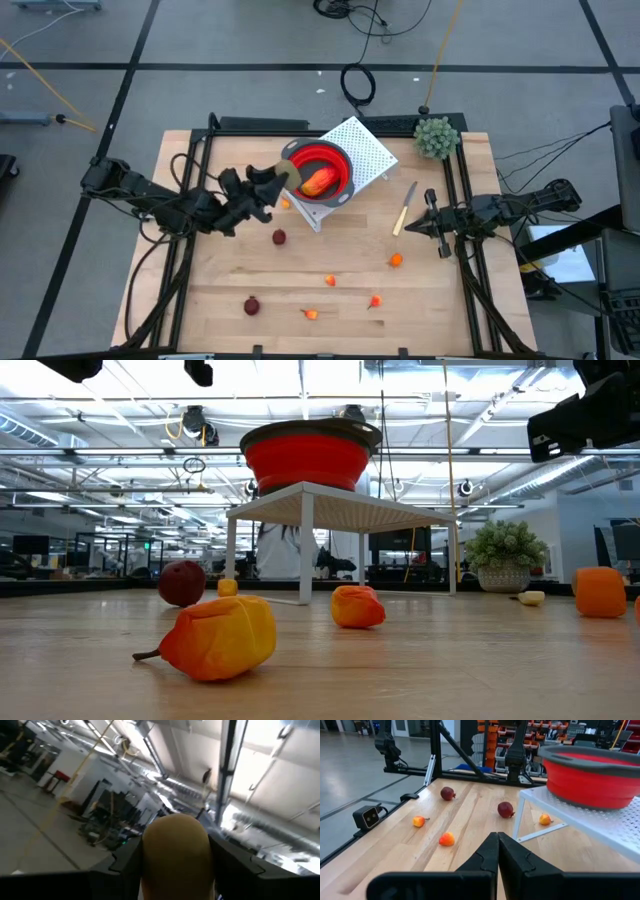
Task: Pick & Place Fruit
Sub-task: Put the kiwi into the red strainer bowl on the shelf
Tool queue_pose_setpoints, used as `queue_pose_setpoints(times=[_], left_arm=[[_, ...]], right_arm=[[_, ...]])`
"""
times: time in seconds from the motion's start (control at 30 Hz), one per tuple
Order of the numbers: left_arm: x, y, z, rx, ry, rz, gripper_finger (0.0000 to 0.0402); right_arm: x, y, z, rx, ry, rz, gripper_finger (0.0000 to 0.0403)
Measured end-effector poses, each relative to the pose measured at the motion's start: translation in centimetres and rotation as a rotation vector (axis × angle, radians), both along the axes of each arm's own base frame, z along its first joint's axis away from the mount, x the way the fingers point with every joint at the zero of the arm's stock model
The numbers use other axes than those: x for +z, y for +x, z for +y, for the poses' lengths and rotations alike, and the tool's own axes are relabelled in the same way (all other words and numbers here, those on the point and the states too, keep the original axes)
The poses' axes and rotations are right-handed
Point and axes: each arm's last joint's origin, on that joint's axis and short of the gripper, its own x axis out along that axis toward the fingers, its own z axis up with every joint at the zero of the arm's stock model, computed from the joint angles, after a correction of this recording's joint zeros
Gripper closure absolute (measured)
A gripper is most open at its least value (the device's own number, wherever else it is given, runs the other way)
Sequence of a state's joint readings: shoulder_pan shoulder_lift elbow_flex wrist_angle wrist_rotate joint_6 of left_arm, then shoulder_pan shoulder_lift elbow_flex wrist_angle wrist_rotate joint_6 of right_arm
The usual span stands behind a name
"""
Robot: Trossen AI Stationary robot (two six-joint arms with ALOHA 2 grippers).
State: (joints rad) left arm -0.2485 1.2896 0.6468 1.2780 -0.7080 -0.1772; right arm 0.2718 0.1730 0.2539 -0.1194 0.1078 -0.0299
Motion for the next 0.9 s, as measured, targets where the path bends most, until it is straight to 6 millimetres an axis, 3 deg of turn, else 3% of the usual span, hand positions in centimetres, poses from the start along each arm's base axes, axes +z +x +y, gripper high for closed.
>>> queue_pose_setpoints(times=[0.17,0.4,0.57,0.9], left_arm=[[0.8,0.8,-0.1,0.094,0.065,0.125,0.0193],[4.2,2.4,-0.1,0.281,0.220,0.418,0.0208],[6.2,3.2,0.7,0.340,0.304,0.622,0.0197],[8.0,3.7,2.9,0.331,0.367,0.666,0.0200]], right_arm=[[-0.3,0.0,0.0,0.000,-0.008,0.028,0.0403],[-0.6,-0.1,0.0,0.000,-0.015,0.056,0.0403],[-0.7,-0.1,0.0,0.000,-0.020,0.073,0.0403],[-0.9,-0.1,-0.3,-0.108,0.009,0.095,0.0403]])
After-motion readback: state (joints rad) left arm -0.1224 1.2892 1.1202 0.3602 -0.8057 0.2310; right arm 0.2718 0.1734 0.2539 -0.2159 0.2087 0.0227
